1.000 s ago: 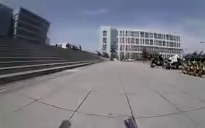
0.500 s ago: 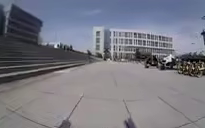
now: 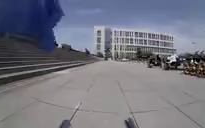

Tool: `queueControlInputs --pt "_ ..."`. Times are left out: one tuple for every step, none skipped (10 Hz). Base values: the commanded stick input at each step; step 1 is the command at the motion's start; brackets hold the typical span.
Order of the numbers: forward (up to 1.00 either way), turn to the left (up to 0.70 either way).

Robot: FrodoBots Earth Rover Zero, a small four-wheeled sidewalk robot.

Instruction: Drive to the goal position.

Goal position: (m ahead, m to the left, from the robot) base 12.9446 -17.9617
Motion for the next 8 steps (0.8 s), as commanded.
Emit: queueControlInputs --pt "0.7 0.0" --pt "0.7 0.0" --pt "0.7 0.0" --pt "0.7 0.0" --pt "0.7 0.0" --pt "0.7 0.0" --pt "0.7 0.0" --pt "0.7 0.0"
